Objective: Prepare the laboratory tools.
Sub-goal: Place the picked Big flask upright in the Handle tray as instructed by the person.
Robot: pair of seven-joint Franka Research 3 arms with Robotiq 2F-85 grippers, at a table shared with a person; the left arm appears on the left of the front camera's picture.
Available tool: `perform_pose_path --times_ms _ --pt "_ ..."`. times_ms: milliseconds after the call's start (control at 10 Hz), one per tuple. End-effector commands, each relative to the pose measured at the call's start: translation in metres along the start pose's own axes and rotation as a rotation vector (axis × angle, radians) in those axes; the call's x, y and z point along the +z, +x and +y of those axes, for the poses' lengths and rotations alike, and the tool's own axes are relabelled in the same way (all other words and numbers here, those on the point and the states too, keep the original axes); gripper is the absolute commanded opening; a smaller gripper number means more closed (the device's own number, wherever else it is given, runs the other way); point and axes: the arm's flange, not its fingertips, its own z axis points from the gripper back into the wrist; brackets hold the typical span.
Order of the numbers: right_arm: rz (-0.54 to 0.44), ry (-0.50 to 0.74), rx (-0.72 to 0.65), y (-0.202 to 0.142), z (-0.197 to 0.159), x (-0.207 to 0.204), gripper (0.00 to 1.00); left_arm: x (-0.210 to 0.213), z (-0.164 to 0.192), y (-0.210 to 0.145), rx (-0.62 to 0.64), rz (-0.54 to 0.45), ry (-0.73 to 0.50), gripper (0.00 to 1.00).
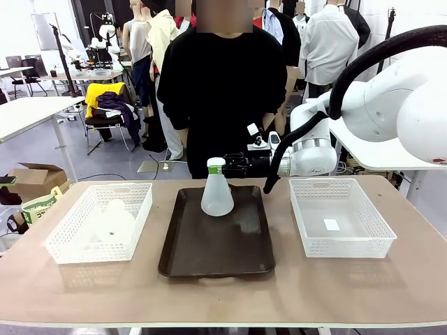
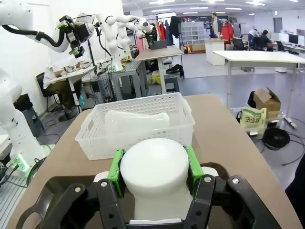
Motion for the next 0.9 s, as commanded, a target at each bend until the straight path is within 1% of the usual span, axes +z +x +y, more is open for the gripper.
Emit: perform_pose_path --times_ms 0,100,200,500,700,800 --pt "0.025 0.000 -0.020 0.002 -0.002 0.000 0.77 0.003 -0.001 -0.002 -0.006 0.006 -0.003 1.00" --pt "0.031 0.002 -0.018 0.003 -0.001 0.001 0.96 0.003 -0.001 -0.002 -0.006 0.006 -0.003 1.00" --pt "0.035 0.002 -0.020 0.003 0.000 0.002 1.00 0.003 -0.001 -0.002 -0.006 0.006 -0.003 1.00" --pt "0.067 -0.003 -0.030 0.004 0.005 0.008 1.00 0.003 -0.001 -0.002 -0.006 0.006 -0.003 1.00" --pt "0.084 -0.030 -0.021 0.007 0.009 0.012 1.00 0.003 -0.001 -0.002 -0.006 0.006 -0.003 1.00" --pt "0.098 -0.050 -0.039 0.009 0.010 0.014 1.00 0.003 -0.001 -0.002 -0.006 0.006 -0.003 1.00"
